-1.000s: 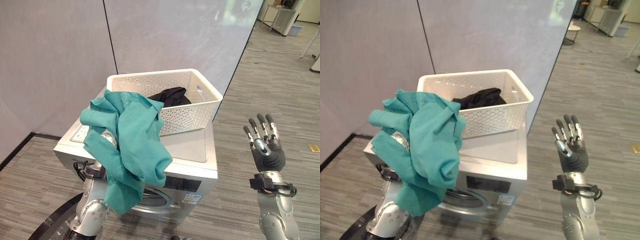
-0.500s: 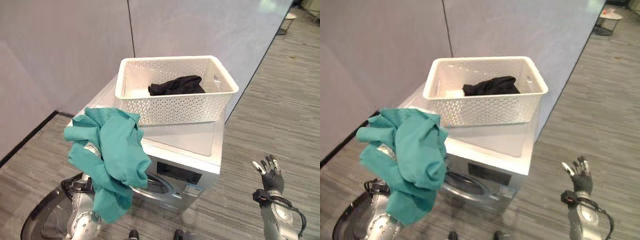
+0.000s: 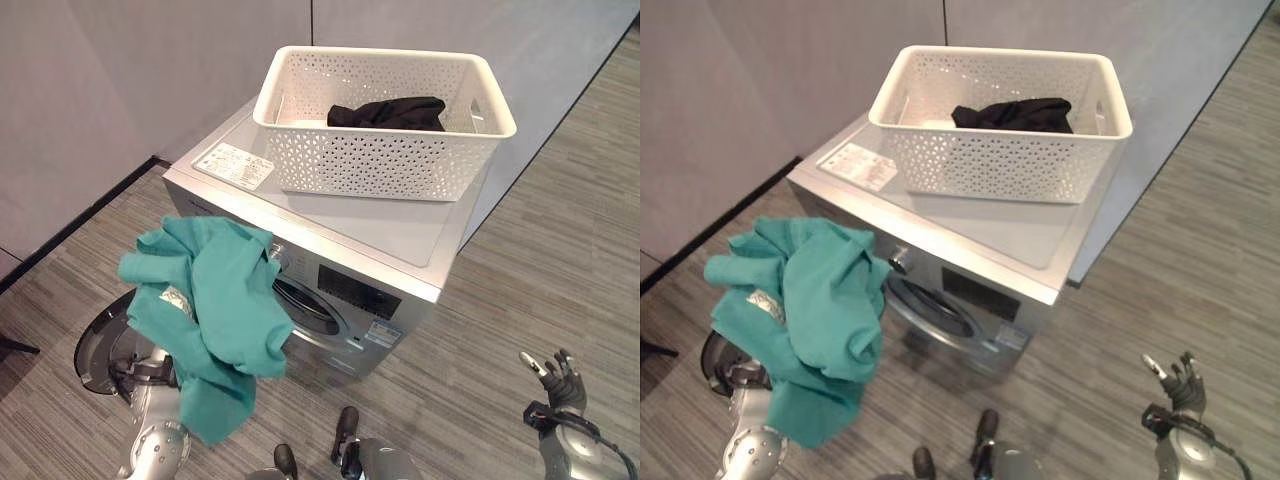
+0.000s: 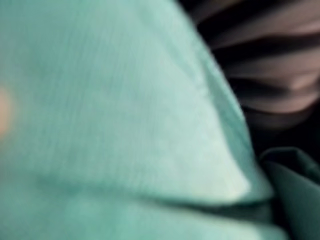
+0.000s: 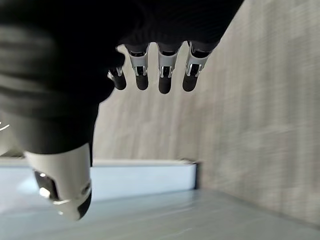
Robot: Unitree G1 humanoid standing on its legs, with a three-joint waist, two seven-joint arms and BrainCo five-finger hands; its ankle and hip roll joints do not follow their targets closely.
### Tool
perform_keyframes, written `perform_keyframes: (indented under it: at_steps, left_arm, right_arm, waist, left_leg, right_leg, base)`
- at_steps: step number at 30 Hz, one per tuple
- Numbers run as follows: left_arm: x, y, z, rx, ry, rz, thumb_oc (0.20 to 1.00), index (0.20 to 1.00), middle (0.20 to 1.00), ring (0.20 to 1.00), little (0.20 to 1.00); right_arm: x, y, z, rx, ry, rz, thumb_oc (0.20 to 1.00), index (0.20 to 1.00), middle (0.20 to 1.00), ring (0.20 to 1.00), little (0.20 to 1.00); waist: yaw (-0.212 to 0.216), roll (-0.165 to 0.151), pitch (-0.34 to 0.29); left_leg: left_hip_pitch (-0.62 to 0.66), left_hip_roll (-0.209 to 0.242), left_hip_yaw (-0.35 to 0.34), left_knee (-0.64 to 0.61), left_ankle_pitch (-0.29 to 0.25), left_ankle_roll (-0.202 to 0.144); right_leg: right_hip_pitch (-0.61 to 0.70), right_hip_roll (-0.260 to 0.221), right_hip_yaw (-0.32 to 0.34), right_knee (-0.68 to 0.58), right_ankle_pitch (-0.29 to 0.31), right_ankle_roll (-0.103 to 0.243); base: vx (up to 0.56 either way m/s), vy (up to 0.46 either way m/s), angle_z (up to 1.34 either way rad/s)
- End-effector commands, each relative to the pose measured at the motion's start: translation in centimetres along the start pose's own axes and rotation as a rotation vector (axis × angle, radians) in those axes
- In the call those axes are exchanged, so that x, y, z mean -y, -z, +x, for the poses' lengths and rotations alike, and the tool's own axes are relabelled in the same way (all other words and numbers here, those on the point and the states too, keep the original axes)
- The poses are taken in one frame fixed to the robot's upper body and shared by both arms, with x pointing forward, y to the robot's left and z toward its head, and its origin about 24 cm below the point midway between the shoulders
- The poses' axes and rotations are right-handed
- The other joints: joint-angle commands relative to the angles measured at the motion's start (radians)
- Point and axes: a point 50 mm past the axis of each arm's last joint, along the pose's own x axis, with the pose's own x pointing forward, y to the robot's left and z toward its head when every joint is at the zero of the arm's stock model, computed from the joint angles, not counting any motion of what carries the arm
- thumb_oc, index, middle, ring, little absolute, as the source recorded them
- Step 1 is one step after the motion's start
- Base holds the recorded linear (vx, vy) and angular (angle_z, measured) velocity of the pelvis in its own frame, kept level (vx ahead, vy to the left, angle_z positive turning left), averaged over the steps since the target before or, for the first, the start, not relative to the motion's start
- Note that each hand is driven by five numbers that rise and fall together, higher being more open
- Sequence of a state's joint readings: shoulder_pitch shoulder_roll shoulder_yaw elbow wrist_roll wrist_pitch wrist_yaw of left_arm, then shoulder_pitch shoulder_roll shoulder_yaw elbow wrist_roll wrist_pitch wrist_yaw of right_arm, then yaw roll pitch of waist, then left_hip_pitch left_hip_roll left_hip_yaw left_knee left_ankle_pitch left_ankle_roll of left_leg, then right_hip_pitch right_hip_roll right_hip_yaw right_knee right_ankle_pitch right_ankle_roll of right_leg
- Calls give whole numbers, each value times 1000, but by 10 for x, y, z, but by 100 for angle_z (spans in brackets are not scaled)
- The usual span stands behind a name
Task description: Grab the laundry basket,head to the washer,open it,put in the laundry and shut it.
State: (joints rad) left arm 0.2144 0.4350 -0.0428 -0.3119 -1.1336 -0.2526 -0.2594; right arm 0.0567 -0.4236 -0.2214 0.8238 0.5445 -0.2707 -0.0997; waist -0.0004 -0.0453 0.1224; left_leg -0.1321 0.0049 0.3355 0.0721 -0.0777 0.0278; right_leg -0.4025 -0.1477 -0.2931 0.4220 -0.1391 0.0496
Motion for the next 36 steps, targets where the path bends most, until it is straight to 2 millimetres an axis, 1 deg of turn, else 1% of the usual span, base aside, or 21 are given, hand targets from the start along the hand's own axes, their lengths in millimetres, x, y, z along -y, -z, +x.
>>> perform_keyframes:
  at_steps: [1,3,4,5,6,7,9,15,16,20,21,24,26,28,29,30,31,33,34,35,36]
  left_arm:
    - [-3,-26,-4,95,9,100,200,200,200,200,200]
    - [-22,-24,-16,65,-106,123,200,200,200,200,200]
    - [-28,-22,-20,56,-147,132,200,200,200,200,200]
    - [-28,-23,-20,58,-146,132,200,200,200,200,200]
    - [-38,-20,-25,36,-206,146,200,200,200,200,200]
    - [-50,-17,-30,20,-264,149,200,200,200,200,200]
    - [-61,-12,-35,-3,-334,165,200,200,200,200,200]
    - [-81,4,-40,-61,-453,180,200,200,200,200,200]
    - [-87,12,-41,-73,-500,169,200,200,200,200,200]
    - [-94,21,-34,-70,-564,174,200,200,200,200,200]
    - [-96,28,-19,-57,-585,171,200,200,200,200,200]
    - [-98,32,-8,-55,-602,180,200,200,200,200,200]
    - [-99,35,11,-39,-618,175,200,200,200,200,200]
    - [-99,33,30,-11,-618,183,200,200,200,200,200]
    - [-99,33,31,-10,-617,183,200,200,200,200,200]
    - [-99,31,41,10,-630,169,200,200,200,200,200]
    - [-100,24,58,55,-655,178,200,200,200,200,200]
    - [-99,10,81,114,-678,176,200,200,200,200,200]
    - [-99,9,83,117,-676,177,200,200,200,200,200]
    - [-97,-5,104,167,-693,181,200,200,200,200,200]
    - [-96,-12,112,185,-697,191,200,200,200,200,200]
  right_arm:
    - [-11,-26,8,108,-43,15,1000,1000,1000,1000,1000]
    - [-13,-24,8,101,-52,23,1000,1000,1000,1000,1000]
    - [-12,-25,8,102,-53,20,1000,1000,1000,1000,1000]
    - [-12,-25,8,104,-54,21,1000,1000,1000,1000,1000]
    - [-12,-26,7,109,-56,10,1000,1000,1000,1000,1000]
    - [-13,-27,8,113,-60,3,1000,1000,1000,1000,1000]
    - [-14,-29,8,116,-73,-21,1000,1000,1000,1000,1000]
    - [-19,-33,6,137,-99,-30,1000,1000,1000,1000,1000]
    - [-23,-31,5,133,-112,-15,1000,1000,1000,1000,1000]
    - [-33,-30,1,144,-154,-27,1000,1000,1000,1000,1000]
    - [-41,-30,-2,154,-183,-40,1000,1000,1000,1000,1000]
    - [-48,-31,-4,167,-218,-59,1000,1000,1000,1000,1000]
    - [-56,-33,-6,179,-249,-43,1000,1000,1000,1000,1000]
    - [-61,-36,-8,193,-267,-29,1000,1000,1000,1000,1000]
    - [-61,-36,-7,194,-267,-28,1000,1000,1000,1000,1000]
    - [-65,-37,-9,202,-280,-16,1000,1000,1000,1000,1000]
    - [-68,-35,-10,196,-284,4,1000,1000,1000,1000,1000]
    - [-72,-34,-12,195,-293,-1,1000,1000,1000,1000,1000]
    - [-73,-35,-12,197,-293,2,1000,1000,1000,1000,1000]
    - [-73,-30,-11,181,-290,-19,1000,1000,1000,1000,1000]
    - [-75,-30,-11,181,-296,-37,1000,1000,1000,1000,1000]
  waist:
    - [10,-34,-4]
    - [15,-45,38]
    - [15,-44,50]
    - [14,-48,54]
    - [13,-47,68]
    - [12,-49,90]
    - [7,-52,115]
    - [-13,-66,162]
    - [-22,-74,176]
    - [-41,-90,200]
    - [-61,-103,212]
    - [-78,-111,221]
    - [-100,-122,227]
    - [-116,-129,229]
    - [-116,-128,228]
    - [-127,-131,225]
    - [-142,-138,224]
    - [-161,-146,219]
    - [-161,-145,218]
    - [-178,-152,213]
    - [-184,-153,211]
  left_leg:
    - [-58,29,11,8,69,-54]
    - [-112,40,20,81,44,-50]
    - [-114,44,7,92,17,-59]
    - [-126,44,22,96,38,-50]
    - [-137,51,11,122,8,-58]
    - [-163,58,10,147,-2,-57]
    - [-193,69,17,185,-14,-54]
    - [-282,103,21,295,-53,-47]
    - [-315,118,25,335,-69,-43]
    - [-384,145,30,400,-92,-37]
    - [-430,156,34,427,-103,-36]
    - [-470,165,37,447,-107,-35]
    - [-508,175,43,469,-114,-36]
    - [-544,184,44,489,-120,-36]
    - [-548,185,44,492,-121,-36]
    - [-570,191,43,505,-126,-36]
    - [-595,199,45,526,-136,-35]
    - [-635,215,42,561,-149,-35]
    - [-643,217,41,566,-151,-35]
    - [-669,226,39,587,-160,-35]
    - [-684,231,37,596,-163,-35]
  right_leg:
    - [225,-8,4,-364,179,63]
    - [192,-17,11,-348,188,65]
    - [191,-14,20,-338,174,74]
    - [181,-18,11,-339,189,65]
    - [174,-14,21,-322,172,73]
    - [141,-17,24,-294,168,70]
    - [100,-24,25,-250,161,66]
    - [-2,-26,43,-172,146,56]
    - [-42,-21,53,-152,144,53]
    - [-112,-9,72,-130,149,52]
    - [-160,0,85,-128,157,52]
    - [-201,6,96,-121,162,51]
    - [-242,15,108,-114,168,49]
    - [-279,20,116,-106,170,48]
    - [-283,20,116,-104,169,47]
    - [-308,23,120,-94,170,47]
    - [-337,29,126,-82,169,46]
    - [-375,35,132,-66,168,45]
    - [-381,36,131,-64,167,45]
    - [-407,41,137,-57,168,45]
    - [-421,45,138,-55,170,46]
  base:
    - [-92,146,6]
    - [-74,91,-14]
    - [-78,34,-4]
    - [-1,17,-4]
    - [-88,21,-7]
    - [-32,46,-10]
    - [-76,37,-6]
    - [-40,16,-3]
    - [-28,21,-15]
    - [-34,17,-19]
    - [-37,25,-16]
    - [-18,36,-15]
    - [-12,42,-31]
    - [-3,15,-28]
    - [15,10,-19]
    - [28,18,-14]
    - [38,15,-11]
    - [29,0,-11]
    - [30,2,-18]
    - [32,-4,-19]
    - [31,-3,-9]
